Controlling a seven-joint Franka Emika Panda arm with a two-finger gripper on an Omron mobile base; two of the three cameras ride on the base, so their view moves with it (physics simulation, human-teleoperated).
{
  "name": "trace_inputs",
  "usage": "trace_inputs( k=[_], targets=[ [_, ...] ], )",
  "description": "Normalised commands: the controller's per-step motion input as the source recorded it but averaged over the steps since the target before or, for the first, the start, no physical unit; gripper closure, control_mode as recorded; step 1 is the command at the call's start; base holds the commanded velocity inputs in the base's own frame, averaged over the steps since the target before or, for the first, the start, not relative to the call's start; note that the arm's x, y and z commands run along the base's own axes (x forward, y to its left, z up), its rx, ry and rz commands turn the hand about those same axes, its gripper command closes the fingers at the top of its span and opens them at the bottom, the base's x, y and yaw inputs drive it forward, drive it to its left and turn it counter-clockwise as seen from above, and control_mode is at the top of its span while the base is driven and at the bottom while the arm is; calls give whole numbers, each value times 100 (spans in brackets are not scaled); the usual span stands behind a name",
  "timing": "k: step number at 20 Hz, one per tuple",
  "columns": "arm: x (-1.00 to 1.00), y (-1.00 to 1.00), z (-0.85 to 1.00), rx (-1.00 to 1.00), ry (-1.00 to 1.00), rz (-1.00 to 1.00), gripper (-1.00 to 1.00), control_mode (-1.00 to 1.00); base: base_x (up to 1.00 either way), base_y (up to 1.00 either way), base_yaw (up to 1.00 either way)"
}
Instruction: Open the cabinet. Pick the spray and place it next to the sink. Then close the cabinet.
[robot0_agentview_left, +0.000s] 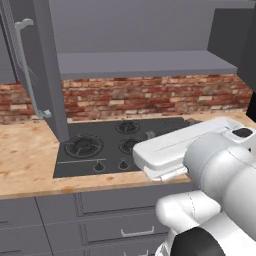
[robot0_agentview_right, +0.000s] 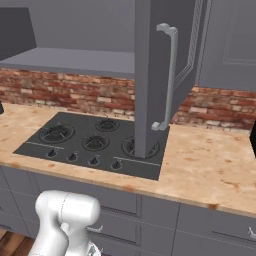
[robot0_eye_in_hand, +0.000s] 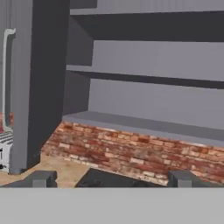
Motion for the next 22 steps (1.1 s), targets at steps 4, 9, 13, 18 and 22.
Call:
trace_inputs(
  k=[4,9,13,18,22],
  targets=[
    [-23,17,21,-7,-14,-1,-100,-100,0,0,0],
    [-30,14,18,-3,-12,-6,-100,-100,0,0,0],
    [2,44,3,-3,-1,-13,-100,-100,0,0,0],
    [28,51,0,-4,0,-22,-100,-100,0,0,0],
    [21,40,0,-1,-1,-27,-100,-100,0,0,0]
  ],
)
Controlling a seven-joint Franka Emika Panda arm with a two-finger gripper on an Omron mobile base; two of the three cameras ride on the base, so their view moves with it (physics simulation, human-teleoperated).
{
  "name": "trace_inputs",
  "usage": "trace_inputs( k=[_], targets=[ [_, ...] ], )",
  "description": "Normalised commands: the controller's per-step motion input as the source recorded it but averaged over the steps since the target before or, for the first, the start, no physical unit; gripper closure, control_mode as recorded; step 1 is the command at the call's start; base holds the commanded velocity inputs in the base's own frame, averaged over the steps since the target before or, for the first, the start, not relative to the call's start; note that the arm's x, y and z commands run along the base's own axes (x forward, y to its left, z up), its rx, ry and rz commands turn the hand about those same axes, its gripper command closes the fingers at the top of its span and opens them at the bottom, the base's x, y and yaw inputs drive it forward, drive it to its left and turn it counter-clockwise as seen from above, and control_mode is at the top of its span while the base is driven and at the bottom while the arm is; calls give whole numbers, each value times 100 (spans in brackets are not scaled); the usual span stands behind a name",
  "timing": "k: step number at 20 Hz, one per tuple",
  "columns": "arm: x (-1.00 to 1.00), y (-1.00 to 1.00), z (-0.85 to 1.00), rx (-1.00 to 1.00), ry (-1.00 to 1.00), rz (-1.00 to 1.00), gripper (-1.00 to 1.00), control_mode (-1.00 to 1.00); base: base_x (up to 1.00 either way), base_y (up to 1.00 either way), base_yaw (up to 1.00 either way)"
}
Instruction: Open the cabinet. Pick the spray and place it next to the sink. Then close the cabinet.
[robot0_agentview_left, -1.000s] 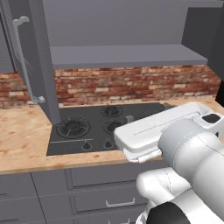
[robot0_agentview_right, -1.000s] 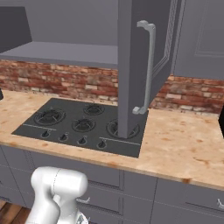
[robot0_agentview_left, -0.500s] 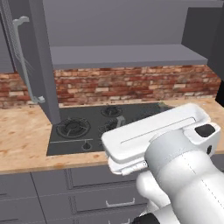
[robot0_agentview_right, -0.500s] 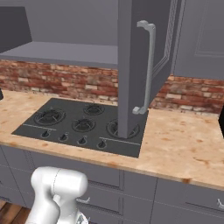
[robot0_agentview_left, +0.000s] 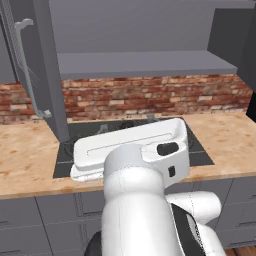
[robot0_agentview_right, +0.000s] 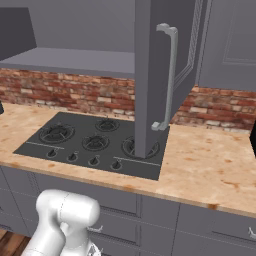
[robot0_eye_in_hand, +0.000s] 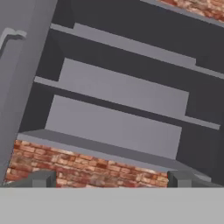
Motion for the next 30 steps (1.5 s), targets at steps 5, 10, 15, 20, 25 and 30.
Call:
trace_inputs(
  k=[5,10,15,20,25,30],
  targets=[
    [0,39,0,0,-10,-19,-100,-100,0,0,0],
    [0,37,0,0,-11,-16,-100,-100,0,0,0],
    [23,23,-7,0,-3,-19,-100,-100,0,0,0],
    [41,20,-31,0,0,-21,-100,-100,0,0,0],
    [28,28,-27,0,0,-20,-100,-100,0,0,0],
    [10,42,-9,0,0,-14,-100,-100,0,0,0]
  ],
)
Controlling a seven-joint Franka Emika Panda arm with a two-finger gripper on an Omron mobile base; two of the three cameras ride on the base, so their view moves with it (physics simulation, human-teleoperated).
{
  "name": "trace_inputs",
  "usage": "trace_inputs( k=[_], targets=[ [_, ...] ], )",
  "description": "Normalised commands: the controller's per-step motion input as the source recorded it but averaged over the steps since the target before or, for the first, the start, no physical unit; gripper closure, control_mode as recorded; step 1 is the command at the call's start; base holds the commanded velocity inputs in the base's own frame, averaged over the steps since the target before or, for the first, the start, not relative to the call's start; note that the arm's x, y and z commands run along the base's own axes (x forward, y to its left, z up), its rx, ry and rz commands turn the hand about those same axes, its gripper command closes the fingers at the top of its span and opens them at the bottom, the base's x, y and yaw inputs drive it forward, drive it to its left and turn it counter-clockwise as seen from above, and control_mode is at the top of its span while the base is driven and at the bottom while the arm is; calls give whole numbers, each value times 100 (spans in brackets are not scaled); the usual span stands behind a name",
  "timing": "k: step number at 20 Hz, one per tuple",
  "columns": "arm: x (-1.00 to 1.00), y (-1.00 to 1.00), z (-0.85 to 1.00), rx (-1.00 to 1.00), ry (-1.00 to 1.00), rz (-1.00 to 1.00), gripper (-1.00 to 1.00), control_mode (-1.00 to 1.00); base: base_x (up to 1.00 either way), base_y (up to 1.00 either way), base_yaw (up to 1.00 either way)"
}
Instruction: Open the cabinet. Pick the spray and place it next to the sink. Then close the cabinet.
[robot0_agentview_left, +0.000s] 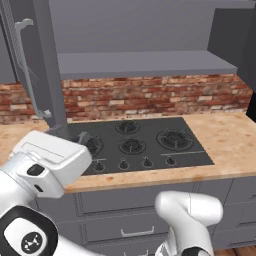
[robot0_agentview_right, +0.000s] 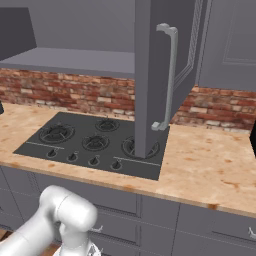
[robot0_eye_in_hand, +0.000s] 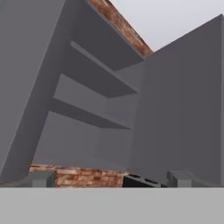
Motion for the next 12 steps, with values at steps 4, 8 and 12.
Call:
trace_inputs(
  k=[4,8,12],
  targets=[
    [28,28,-11,0,0,-8,-100,-100,0,0,0],
    [34,20,-16,0,0,-5,-100,-100,0,0,0],
    [33,22,-15,0,0,-4,-100,-100,0,0,0]
  ],
)
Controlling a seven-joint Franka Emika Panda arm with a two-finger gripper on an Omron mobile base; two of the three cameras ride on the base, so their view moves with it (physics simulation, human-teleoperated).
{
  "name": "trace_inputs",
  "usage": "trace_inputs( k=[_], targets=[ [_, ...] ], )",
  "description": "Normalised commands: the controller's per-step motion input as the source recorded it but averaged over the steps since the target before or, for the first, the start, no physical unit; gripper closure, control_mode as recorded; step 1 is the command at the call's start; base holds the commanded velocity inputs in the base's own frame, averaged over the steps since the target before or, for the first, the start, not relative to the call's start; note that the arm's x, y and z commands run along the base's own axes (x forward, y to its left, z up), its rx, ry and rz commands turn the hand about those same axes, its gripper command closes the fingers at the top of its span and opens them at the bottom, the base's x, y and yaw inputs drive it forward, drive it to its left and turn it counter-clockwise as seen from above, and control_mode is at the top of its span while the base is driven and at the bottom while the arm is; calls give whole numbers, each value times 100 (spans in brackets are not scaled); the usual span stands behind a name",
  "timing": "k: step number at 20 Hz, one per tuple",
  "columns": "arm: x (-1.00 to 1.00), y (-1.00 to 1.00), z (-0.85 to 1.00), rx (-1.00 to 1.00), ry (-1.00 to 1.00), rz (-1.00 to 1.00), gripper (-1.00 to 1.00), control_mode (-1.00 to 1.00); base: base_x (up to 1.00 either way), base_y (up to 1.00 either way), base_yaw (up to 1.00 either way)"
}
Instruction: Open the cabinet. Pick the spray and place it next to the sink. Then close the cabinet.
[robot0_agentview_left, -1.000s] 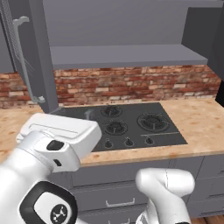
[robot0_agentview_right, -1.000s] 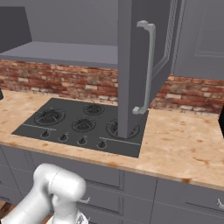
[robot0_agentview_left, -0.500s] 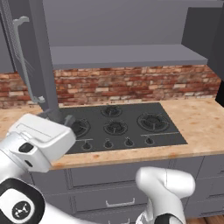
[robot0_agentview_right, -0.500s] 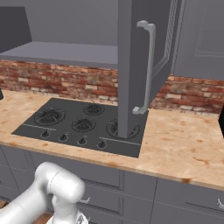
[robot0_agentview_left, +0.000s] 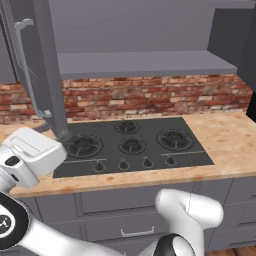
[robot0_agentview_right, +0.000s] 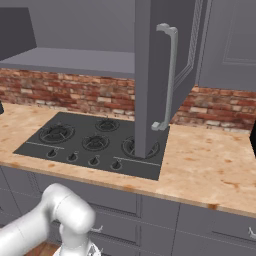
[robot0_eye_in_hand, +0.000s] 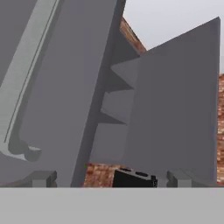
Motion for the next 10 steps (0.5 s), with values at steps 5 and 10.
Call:
trace_inputs(
  k=[5,10],
  targets=[
    [34,38,-9,0,0,-5,-100,-100,0,0,0],
    [43,36,-10,0,0,-4,-100,-100,0,0,0]
  ],
)
